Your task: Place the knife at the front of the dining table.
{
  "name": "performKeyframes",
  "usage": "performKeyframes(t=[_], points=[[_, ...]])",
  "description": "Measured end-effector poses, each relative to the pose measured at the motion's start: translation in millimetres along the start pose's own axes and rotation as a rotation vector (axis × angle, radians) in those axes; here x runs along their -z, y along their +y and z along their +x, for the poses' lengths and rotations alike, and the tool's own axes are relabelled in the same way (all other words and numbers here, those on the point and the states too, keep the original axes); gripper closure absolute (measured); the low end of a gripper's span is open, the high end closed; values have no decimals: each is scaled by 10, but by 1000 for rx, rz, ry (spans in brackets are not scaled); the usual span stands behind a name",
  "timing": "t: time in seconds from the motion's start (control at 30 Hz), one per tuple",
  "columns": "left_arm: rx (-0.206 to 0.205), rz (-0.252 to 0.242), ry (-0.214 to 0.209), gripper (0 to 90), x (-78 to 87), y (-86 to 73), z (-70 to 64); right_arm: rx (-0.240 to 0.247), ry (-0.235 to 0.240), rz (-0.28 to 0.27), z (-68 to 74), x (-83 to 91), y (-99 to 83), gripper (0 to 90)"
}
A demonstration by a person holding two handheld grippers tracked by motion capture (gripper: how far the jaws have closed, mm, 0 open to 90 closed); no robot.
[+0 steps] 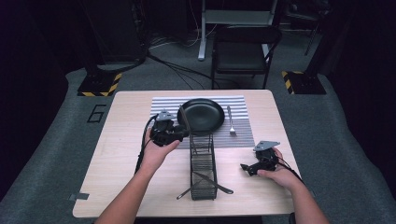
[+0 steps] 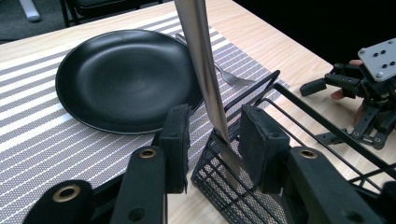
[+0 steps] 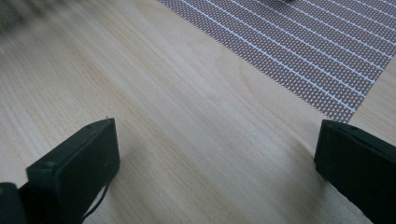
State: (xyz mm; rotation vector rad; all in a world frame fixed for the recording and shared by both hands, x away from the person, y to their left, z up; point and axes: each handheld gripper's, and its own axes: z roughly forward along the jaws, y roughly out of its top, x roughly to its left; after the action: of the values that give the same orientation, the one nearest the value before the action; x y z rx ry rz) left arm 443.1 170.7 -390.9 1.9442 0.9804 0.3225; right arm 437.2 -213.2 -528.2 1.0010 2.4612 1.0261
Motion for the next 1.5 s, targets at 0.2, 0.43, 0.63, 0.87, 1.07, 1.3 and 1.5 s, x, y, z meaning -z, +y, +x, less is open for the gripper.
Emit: performKeyframes(t=[0.2,0.43,0.63,0.87,1.07,1.3,1.5], points=[[10,1,-3,657,-65,3,-1,0,0,0,0,0,0,0],[4,-11,-10,706,-132,17,-15,0,0,0,0,0,0,0],[-8,-15,4,769,-144,22,-27,1,1,1,0,0,1,0],[-31,-25,-4,792,-138,18,-92,1,2,1,0,0,1,0],[-55,-33,-49,818,-136,21,-169,2,2,2,-1,0,1,0],[-82,-23,-61,825,-151,48,-241,3,2,1,-3,-1,2,0],[-97,-13,-62,826,-119,88,-287,3,3,1,-3,-1,2,0]])
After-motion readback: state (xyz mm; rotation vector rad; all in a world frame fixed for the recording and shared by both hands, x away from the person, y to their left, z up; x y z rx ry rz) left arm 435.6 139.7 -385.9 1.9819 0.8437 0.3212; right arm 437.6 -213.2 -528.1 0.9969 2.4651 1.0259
